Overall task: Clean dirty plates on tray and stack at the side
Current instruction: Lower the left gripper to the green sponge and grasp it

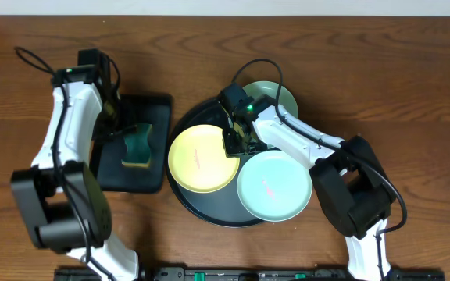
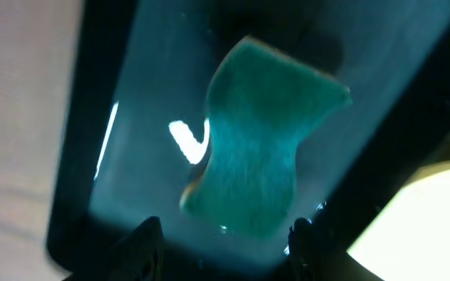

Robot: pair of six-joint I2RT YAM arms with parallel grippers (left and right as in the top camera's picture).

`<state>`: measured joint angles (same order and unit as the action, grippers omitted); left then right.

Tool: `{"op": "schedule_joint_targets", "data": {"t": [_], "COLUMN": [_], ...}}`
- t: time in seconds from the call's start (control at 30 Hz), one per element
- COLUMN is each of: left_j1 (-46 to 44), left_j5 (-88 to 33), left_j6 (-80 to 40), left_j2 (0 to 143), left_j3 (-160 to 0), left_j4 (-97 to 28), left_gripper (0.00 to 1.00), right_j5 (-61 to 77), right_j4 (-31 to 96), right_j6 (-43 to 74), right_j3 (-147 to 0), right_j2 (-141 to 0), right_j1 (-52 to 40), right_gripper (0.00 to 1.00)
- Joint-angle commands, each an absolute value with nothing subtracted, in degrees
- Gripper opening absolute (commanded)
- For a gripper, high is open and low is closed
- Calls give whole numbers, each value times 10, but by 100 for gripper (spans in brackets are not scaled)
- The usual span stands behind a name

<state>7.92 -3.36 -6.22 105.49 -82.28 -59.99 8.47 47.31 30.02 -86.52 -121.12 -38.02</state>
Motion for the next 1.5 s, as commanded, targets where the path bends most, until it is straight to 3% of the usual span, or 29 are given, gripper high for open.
{"op": "schedule_joint_targets", "data": {"t": [0.0,0.3,0.83,0.93,1.1,1.47], "left_j1": [80,80,79,79,79,79], "left_j5": [-61,-78,-83,-83,-84,-84], "left_j6": [3,45,45,45,42,25], "left_j2": [1078,1126,1177,1181,1181,1166], "left_j3": [-815,-815,-800,-799,-799,-846], "left_j4": [-582,-550,-529,-524,-522,-562], "left_gripper": [52,46,45,37,8,8], "right_j5": [69,69,64,64,64,64], "right_j4": [475,472,471,471,471,469], "right_j6": [304,304,304,304,304,304], "right_j3": [-872,-872,-872,-872,-872,-872], "right_j2": [-1223,-1223,-1223,-1223,-1223,-1223], "right_j1": [-391,-391,-391,-391,-391,-391], "right_gripper": [1,1,3,3,3,1]}}
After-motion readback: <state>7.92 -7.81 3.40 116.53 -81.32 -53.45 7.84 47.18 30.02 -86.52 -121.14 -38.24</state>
